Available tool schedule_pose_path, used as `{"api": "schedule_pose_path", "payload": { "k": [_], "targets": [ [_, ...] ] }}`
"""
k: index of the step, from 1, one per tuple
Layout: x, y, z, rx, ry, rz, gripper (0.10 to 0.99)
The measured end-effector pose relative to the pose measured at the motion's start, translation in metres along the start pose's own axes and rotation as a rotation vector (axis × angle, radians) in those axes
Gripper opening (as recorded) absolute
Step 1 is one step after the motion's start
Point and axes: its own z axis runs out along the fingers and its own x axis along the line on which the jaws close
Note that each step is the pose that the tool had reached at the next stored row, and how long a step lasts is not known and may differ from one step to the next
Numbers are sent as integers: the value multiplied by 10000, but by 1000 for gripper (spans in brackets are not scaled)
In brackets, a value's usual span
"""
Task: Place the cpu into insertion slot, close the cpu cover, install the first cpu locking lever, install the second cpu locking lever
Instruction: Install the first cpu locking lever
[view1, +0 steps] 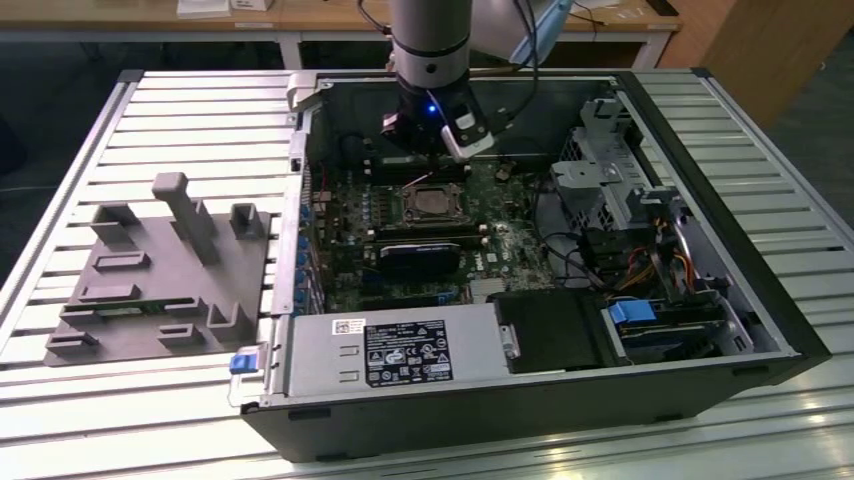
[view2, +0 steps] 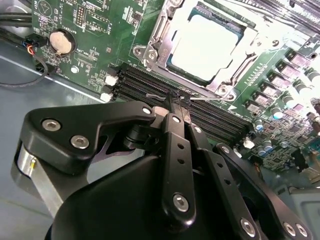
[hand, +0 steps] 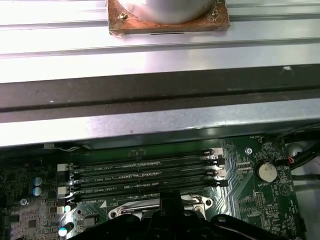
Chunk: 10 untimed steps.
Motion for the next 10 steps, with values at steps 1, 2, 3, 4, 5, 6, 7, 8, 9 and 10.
{"api": "schedule_pose_path", "payload": {
  "k": [1,2,3,4,5,6,7,8,9,10],
  "targets": [
    [3,0,5,0,-6,0,102],
    [8,-1,11,-5,-39,-8,102],
    [18,-4,17,-11,-104,-23,102],
    [28,-6,23,-21,-178,-38,102],
    [37,-9,30,-30,-255,-55,102],
    [46,-11,35,-37,-333,-71,102],
    [56,-13,41,-42,-408,-89,102],
    [67,-14,47,-43,-480,-105,102],
    [78,-12,54,-38,-548,-120,102],
    [88,-8,61,-21,-608,-135,102]
  ]
}}
